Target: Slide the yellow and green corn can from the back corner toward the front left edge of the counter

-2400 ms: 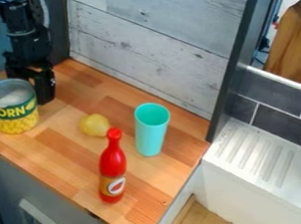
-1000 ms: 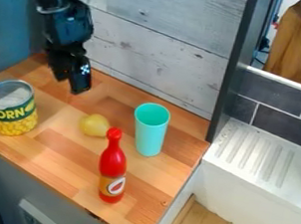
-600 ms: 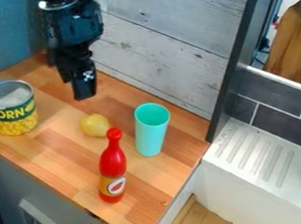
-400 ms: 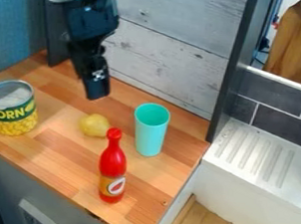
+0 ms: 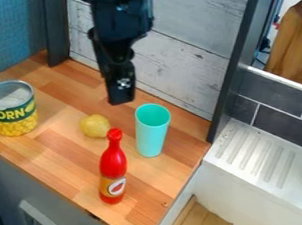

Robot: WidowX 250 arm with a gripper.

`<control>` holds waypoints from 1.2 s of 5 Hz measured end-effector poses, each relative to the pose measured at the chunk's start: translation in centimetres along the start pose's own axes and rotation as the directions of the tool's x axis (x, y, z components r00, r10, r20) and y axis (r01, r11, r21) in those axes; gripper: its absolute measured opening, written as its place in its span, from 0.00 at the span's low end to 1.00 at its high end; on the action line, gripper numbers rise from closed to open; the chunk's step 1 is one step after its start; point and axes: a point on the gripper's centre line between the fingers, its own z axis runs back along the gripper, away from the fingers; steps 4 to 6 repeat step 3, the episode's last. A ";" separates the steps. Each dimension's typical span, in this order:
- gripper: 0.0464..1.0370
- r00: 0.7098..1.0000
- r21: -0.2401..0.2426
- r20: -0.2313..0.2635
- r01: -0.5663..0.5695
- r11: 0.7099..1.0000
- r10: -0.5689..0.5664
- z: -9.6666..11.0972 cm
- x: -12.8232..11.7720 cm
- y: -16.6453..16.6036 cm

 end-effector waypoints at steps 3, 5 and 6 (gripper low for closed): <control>0.96 0.993 0.005 -0.027 -0.118 0.993 0.118 -3.9 4.9 1.7; 0.96 0.993 0.005 -0.027 -0.118 0.993 0.118 -3.9 4.9 1.7; 0.96 0.993 0.005 -0.027 -0.118 0.993 0.118 -3.9 4.9 1.7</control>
